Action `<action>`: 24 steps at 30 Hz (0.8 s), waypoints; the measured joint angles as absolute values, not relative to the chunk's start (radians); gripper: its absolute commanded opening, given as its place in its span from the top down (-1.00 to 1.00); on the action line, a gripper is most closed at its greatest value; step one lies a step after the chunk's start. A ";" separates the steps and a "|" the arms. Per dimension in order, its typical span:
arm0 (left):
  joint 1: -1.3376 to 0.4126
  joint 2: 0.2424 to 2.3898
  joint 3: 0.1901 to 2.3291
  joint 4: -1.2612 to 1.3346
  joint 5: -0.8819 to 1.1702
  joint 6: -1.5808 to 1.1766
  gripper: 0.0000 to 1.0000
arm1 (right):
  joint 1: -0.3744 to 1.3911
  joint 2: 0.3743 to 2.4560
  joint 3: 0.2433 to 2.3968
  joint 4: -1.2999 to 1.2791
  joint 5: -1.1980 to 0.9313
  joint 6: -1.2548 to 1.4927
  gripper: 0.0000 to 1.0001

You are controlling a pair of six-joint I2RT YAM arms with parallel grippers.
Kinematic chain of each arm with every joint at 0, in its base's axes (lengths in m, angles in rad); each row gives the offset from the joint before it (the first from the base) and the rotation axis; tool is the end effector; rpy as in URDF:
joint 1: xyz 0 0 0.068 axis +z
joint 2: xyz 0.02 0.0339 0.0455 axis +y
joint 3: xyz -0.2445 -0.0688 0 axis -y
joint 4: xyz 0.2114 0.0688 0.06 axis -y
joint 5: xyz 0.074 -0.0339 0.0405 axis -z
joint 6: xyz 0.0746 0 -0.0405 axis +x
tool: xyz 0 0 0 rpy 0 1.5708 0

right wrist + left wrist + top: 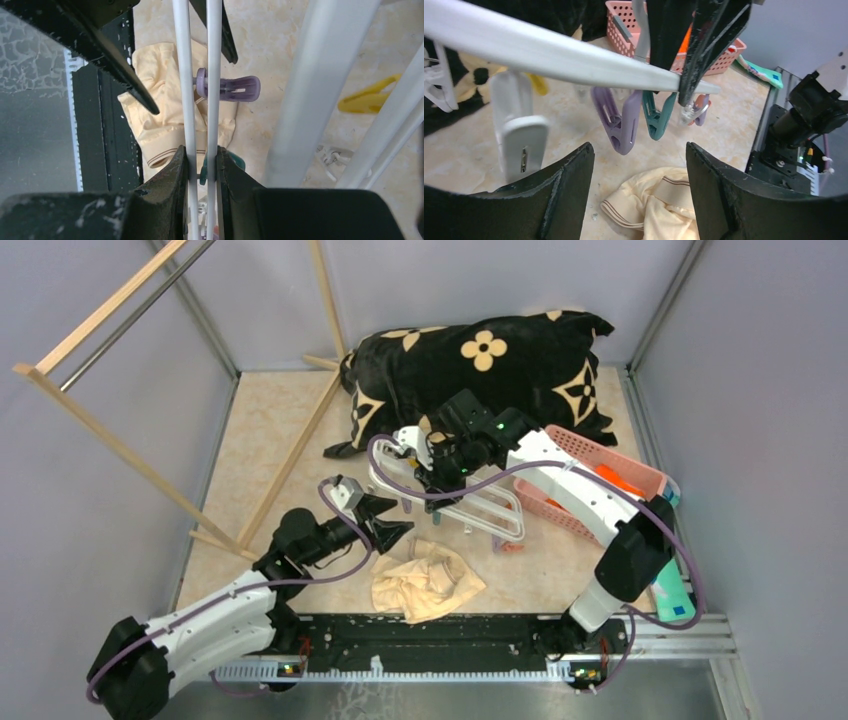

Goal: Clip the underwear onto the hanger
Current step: Pick up the hanger at the center of the board.

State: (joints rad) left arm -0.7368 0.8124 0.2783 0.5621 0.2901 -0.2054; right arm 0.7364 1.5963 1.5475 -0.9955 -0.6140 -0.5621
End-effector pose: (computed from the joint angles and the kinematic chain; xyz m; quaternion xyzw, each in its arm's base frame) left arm 0.1410 -0.1568 0.2391 0.2811 0.6384 -0.4118 0.5864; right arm 0.1994 0.2388 0.2908 -0.6191 0.6856 0.3123 0.2217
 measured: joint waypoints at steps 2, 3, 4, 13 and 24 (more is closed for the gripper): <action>-0.737 0.802 0.268 0.563 0.268 -0.196 -0.44 | 0.736 1.593 1.549 -1.005 -0.620 -0.572 1.00; -0.737 0.789 0.258 0.568 0.258 -0.189 -0.44 | 0.736 1.591 1.549 -1.012 -0.622 -0.575 1.00; -0.737 0.773 0.249 0.570 0.252 -0.182 -0.44 | 0.736 1.588 1.549 -1.016 -0.623 -0.577 1.00; -0.737 0.664 0.212 0.609 0.235 -0.095 -0.63 | 0.736 1.501 1.549 -1.042 -0.640 -0.587 1.00; -0.737 0.694 0.215 0.702 0.321 -0.046 -0.65 | 0.751 1.445 1.546 -1.042 -0.651 -0.590 1.00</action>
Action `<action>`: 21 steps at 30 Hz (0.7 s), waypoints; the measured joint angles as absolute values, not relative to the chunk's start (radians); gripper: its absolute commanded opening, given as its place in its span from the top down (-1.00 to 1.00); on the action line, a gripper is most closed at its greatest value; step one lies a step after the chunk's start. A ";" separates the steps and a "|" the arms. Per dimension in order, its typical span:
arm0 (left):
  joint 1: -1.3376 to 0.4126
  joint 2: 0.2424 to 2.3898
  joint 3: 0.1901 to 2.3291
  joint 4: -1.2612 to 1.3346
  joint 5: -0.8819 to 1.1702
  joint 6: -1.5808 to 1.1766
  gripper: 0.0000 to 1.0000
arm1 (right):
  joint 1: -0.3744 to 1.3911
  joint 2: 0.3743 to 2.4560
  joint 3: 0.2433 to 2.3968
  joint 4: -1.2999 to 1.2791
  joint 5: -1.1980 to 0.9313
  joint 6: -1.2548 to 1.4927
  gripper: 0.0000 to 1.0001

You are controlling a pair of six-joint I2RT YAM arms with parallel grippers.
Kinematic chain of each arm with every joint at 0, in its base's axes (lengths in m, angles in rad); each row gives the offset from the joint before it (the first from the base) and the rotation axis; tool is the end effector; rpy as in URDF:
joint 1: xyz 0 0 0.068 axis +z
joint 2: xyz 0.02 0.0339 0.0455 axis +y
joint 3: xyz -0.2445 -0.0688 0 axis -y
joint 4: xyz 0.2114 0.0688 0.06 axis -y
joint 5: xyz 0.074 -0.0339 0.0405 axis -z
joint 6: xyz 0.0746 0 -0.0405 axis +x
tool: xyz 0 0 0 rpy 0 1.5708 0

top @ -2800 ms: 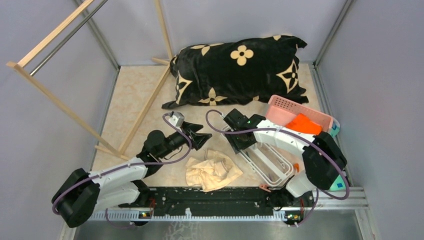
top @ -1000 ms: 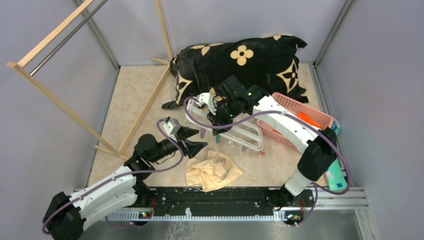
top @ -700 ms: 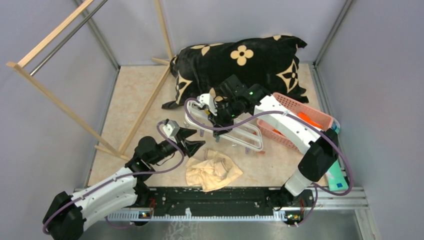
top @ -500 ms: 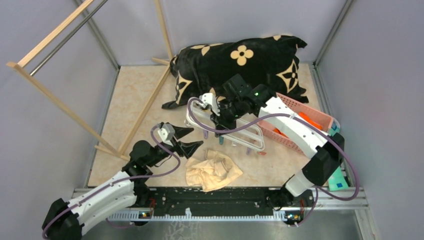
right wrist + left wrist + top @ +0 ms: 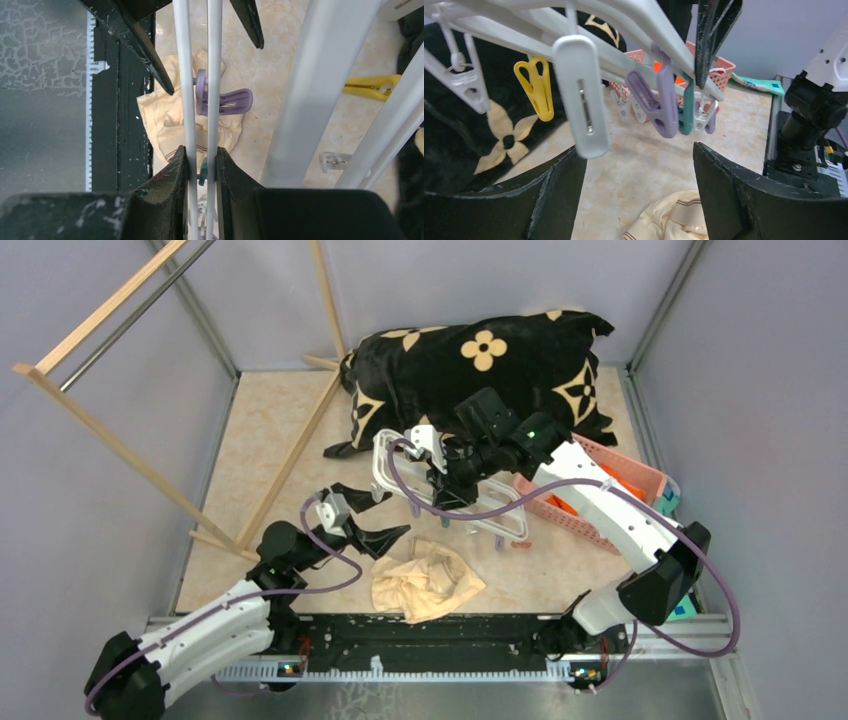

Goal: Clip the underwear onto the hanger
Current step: Pick up the hanger at the center of the board.

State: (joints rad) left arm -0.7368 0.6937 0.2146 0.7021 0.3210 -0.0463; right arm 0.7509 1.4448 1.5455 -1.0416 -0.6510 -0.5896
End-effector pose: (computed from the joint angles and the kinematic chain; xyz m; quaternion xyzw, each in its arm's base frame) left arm 0.1238 -0.1441 0.2576 0.3260 0.5374 -0.3865 0.6749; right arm 0.1681 0.2187 0.3293 -0.6372 0.6445 0.3267 0.2681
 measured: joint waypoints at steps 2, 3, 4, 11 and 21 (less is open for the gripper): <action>-0.737 0.711 0.218 0.715 0.353 -0.046 -0.65 | 0.753 1.444 1.545 -1.037 -0.640 -0.579 1.00; -0.737 0.717 0.220 0.719 0.366 -0.046 -0.65 | 0.756 1.444 1.544 -1.033 -0.625 -0.569 1.00; -0.737 0.720 0.221 0.722 0.376 -0.047 -0.65 | 0.756 1.444 1.544 -1.030 -0.616 -0.562 1.00; -0.737 0.715 0.221 0.734 0.386 -0.047 -0.65 | 0.757 1.444 1.544 -1.011 -0.558 -0.506 1.00; -0.737 0.714 0.221 0.734 0.382 -0.044 -0.63 | 0.757 1.449 1.544 -1.018 -0.516 -0.461 1.00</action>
State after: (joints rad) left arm -0.7368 0.7143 0.2207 0.7338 0.3817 -0.0444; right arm 0.7567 1.4487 1.5444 -1.0183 -0.5159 -0.4610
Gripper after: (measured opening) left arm 0.821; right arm 0.177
